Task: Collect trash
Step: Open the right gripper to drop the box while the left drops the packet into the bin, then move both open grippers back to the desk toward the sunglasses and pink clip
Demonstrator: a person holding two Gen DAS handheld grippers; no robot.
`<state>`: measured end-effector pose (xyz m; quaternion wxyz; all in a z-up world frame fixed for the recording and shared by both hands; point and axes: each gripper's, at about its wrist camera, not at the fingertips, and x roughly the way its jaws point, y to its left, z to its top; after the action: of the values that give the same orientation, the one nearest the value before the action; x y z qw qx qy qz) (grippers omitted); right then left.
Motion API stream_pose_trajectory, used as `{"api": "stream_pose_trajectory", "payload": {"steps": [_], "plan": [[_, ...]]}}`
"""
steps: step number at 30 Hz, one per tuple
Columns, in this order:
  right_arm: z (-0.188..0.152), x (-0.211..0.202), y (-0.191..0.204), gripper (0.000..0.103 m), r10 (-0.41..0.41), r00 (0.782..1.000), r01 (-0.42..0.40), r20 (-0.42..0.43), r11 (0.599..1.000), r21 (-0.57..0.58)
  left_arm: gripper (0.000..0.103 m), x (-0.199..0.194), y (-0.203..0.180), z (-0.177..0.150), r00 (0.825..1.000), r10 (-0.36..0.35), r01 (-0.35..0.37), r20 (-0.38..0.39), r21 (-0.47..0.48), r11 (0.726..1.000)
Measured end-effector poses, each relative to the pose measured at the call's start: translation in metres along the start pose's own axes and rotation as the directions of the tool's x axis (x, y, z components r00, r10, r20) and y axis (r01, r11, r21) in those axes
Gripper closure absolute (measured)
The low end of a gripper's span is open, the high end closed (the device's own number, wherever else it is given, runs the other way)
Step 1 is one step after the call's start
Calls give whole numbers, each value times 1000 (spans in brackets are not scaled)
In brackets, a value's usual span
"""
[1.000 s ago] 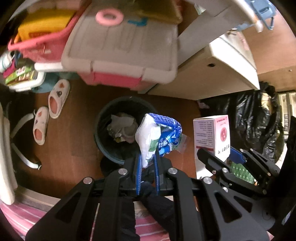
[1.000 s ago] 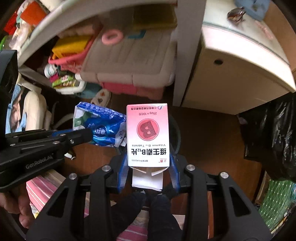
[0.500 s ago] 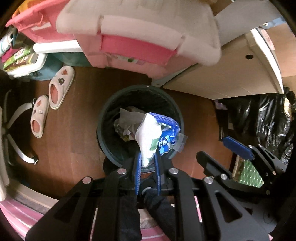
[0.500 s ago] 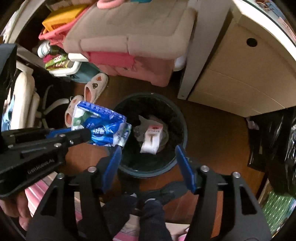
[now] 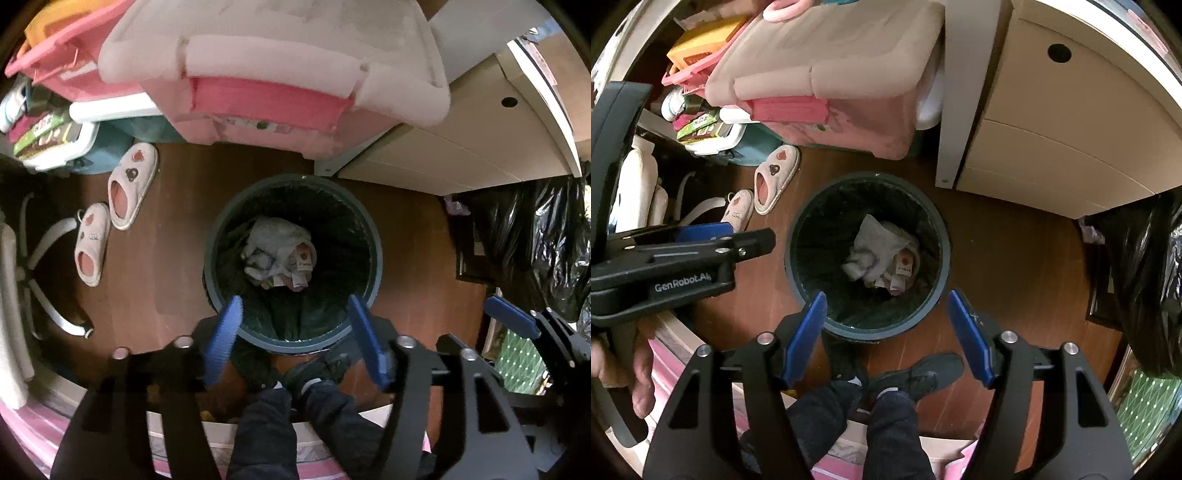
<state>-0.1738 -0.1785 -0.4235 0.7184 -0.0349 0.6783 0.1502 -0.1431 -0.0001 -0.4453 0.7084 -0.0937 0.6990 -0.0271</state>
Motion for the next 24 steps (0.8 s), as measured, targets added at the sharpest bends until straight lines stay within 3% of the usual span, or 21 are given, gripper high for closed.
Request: {"api": "stream_pose_trajectory", "payload": {"steps": [5, 10, 14, 24], "plan": [[3, -12, -6, 34, 2, 1000, -2, 10, 1000, 16, 35, -9, -11, 2, 1000, -1, 1, 5, 22, 1000], [4, -37, -12, 31, -9, 1000, 9, 21, 999, 41, 27, -31, -23, 0, 1000, 6, -6, -2, 44, 999], [3, -77, -20, 20, -39, 998, 36, 41, 997, 71, 21, -62, -34, -4, 1000, -2, 2, 3, 37, 999], [0, -190, -49, 12, -110, 987, 84, 119, 975, 203, 16, -158, -82, -3, 997, -73, 69, 38, 100, 993]]}}
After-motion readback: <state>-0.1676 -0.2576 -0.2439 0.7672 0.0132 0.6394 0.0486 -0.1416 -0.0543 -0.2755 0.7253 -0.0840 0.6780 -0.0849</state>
